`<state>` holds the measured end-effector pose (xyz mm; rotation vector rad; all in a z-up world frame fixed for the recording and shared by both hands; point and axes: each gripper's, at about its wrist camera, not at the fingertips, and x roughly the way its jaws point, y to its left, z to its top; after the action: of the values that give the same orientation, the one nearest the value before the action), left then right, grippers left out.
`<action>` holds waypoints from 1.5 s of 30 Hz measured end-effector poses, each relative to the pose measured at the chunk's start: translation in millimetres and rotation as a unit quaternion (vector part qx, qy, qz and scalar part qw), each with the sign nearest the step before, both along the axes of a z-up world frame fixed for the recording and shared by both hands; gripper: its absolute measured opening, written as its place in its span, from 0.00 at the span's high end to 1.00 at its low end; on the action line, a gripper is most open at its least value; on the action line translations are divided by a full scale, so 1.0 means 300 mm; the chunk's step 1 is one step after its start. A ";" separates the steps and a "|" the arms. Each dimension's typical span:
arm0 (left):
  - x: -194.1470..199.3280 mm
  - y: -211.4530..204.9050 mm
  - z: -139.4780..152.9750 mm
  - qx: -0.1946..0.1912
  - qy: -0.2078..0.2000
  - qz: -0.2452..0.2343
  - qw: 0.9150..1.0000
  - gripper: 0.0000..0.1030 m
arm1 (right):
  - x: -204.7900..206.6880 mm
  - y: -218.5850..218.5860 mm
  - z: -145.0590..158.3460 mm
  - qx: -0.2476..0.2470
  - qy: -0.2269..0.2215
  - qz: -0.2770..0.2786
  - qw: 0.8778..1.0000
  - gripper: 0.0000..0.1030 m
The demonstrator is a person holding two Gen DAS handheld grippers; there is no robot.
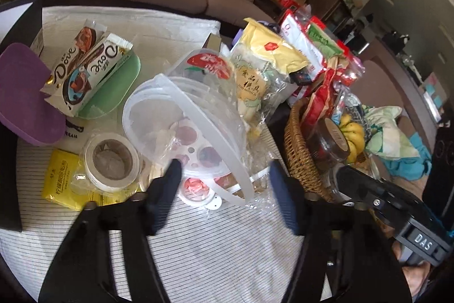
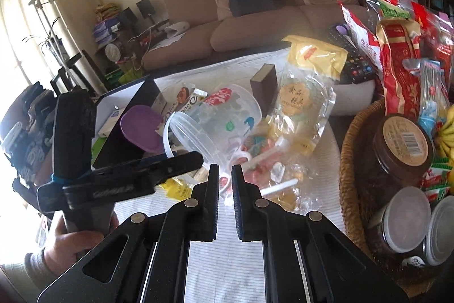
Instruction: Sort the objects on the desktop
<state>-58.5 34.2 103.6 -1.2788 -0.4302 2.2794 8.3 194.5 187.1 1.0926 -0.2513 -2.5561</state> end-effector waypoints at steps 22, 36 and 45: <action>0.222 -0.174 0.695 0.051 0.093 -0.044 0.993 0.93 | 0.318 -0.061 0.256 -0.018 0.058 0.037 0.997 0.63; 0.464 -0.778 0.892 0.003 0.087 0.046 0.995 0.93 | 0.562 -0.373 0.455 -0.039 0.104 0.121 0.986 0.39; 0.354 -1.120 0.792 -0.057 0.051 0.124 0.989 0.93 | 0.521 -0.593 0.326 -0.042 0.063 0.169 0.983 0.39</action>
<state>47.9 -301.6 341.3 -1.2129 -0.4486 2.5992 164.6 16.7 284.9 0.8556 -0.1276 -2.2765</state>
